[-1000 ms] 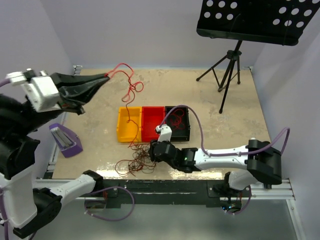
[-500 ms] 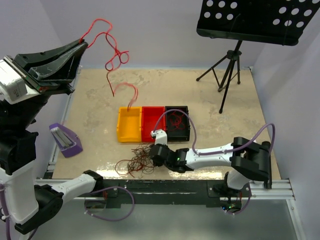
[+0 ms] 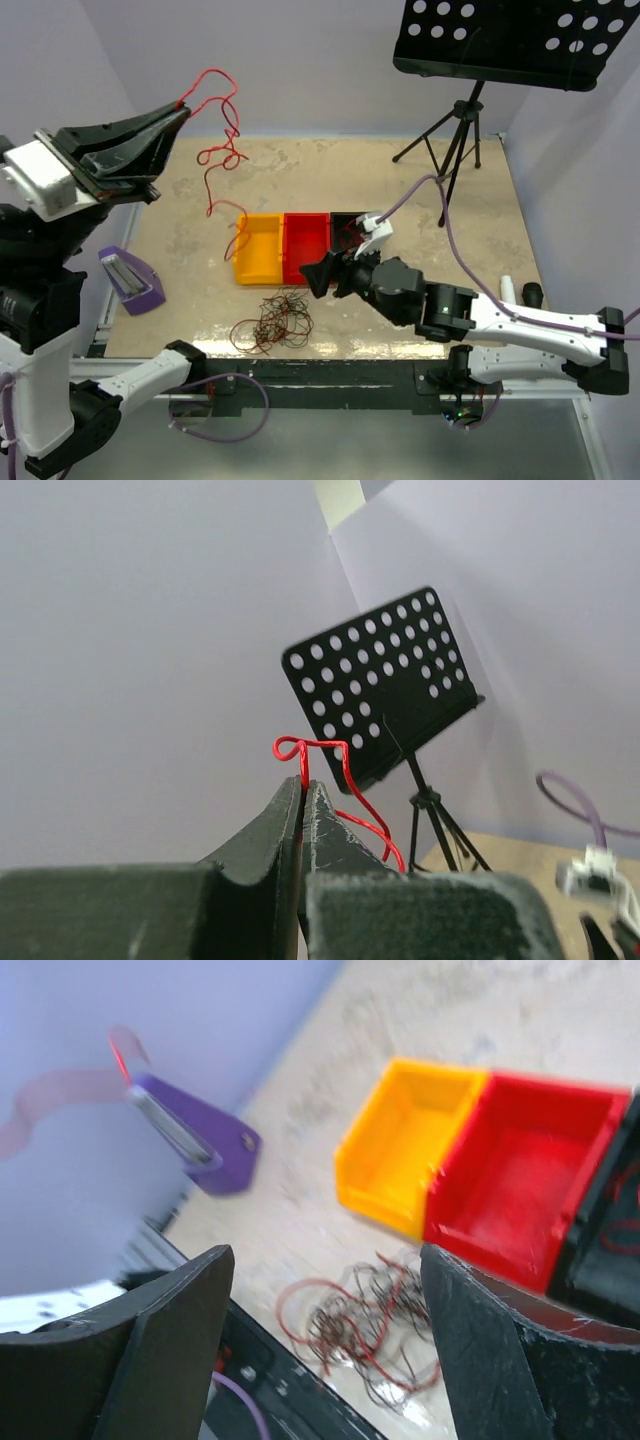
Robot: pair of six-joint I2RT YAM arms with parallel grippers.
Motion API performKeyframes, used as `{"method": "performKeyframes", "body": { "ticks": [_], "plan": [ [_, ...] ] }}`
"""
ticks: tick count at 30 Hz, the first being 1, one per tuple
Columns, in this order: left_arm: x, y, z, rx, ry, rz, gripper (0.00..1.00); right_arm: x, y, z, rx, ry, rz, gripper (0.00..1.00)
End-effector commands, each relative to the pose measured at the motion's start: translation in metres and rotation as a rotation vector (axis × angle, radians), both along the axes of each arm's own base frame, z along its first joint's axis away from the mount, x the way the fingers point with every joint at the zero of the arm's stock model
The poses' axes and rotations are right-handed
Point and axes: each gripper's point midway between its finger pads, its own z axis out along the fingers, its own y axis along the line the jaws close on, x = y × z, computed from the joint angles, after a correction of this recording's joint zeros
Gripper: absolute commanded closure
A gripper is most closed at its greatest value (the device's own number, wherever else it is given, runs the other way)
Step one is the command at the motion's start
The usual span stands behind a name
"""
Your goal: Untangle the cables
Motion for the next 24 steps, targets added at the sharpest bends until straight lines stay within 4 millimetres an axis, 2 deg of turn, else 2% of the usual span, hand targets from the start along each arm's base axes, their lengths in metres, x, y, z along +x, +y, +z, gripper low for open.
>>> {"method": "performKeyframes", "body": {
  "ticks": [1, 4, 9, 13, 16, 19, 24],
  "plan": [
    [0.018, -0.020, -0.034, 0.070, 0.066, -0.052, 1.00, 0.004, -0.009, 0.068, 0.081, -0.125, -0.004, 0.20],
    [0.031, -0.033, -0.061, 0.111, 0.127, -0.087, 1.00, 0.004, -0.014, 0.087, 0.114, -0.137, -0.014, 0.21],
    [0.049, -0.059, -0.100, 0.148, 0.225, -0.195, 1.00, 0.013, -0.058, 0.106, 0.192, -0.124, -0.169, 0.25],
    [0.074, -0.082, -0.125, 0.143, 0.314, -0.271, 1.00, 0.020, -0.106, 0.105, 0.232, -0.069, -0.340, 0.27],
    [0.098, -0.097, -0.140, 0.139, 0.364, -0.299, 1.00, 0.021, -0.131, 0.103, 0.268, -0.041, -0.420, 0.29],
    [0.124, -0.114, -0.159, 0.141, 0.425, -0.311, 1.00, 0.021, -0.145, 0.103, 0.287, -0.033, -0.451, 0.29],
    [0.149, -0.147, -0.185, 0.188, 0.497, -0.345, 1.00, 0.022, -0.159, 0.095, 0.277, 0.007, -0.523, 0.30]
  ]
}}
